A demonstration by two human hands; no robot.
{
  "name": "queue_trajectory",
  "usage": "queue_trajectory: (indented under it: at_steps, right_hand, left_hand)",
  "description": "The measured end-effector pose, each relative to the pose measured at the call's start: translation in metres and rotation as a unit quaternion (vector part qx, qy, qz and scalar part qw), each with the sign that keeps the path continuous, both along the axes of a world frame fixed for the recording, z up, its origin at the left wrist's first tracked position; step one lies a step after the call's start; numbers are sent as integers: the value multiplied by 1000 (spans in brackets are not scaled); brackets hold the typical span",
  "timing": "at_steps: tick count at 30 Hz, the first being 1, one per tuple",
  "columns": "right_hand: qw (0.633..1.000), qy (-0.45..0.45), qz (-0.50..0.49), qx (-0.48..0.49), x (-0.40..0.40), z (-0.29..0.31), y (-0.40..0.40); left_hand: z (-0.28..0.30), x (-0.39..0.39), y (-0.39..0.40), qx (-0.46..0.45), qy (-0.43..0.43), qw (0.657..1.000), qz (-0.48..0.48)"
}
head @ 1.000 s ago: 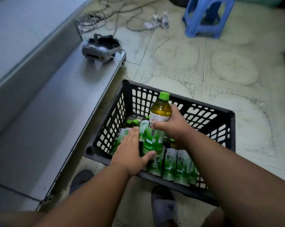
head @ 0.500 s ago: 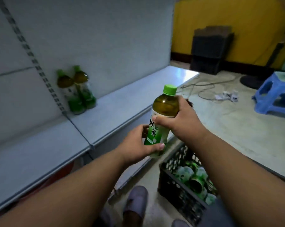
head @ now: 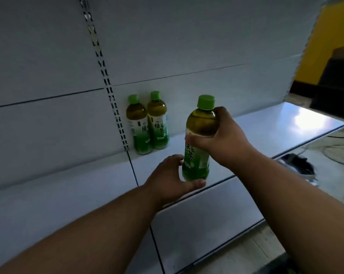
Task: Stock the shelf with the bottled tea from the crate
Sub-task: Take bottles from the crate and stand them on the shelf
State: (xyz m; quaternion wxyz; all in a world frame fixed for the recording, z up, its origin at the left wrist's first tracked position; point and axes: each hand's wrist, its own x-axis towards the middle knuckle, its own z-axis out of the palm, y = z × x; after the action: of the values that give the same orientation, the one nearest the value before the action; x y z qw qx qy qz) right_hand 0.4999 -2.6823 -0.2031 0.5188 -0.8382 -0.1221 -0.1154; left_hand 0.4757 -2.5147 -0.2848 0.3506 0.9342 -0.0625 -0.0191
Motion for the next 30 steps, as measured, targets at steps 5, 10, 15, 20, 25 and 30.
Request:
queue_trajectory:
  at_steps: [5, 10, 15, 20, 25, 30]
  right_hand:
    - [1000, 19, 9, -14, 69, -18, 9]
    - [999, 28, 22, -18, 105, -41, 27]
    - [999, 32, 18, -23, 106, -61, 31]
    - [995, 15, 6, -94, 113, -63, 30]
    - [992, -6, -18, -121, 134, -63, 39]
    - [991, 5, -36, -129, 167, -58, 59]
  left_hand:
    - [-34, 55, 8, 145, -16, 984, 104]
    - [-71, 67, 6, 220, 1, 962, 163]
    - [-81, 68, 5, 246, -4, 957, 150]
    - [-79, 68, 2, 259, -5, 954, 151]
    - [-80, 68, 2, 288, -13, 945, 154]
    - [-83, 69, 1, 302, -7, 940, 156]
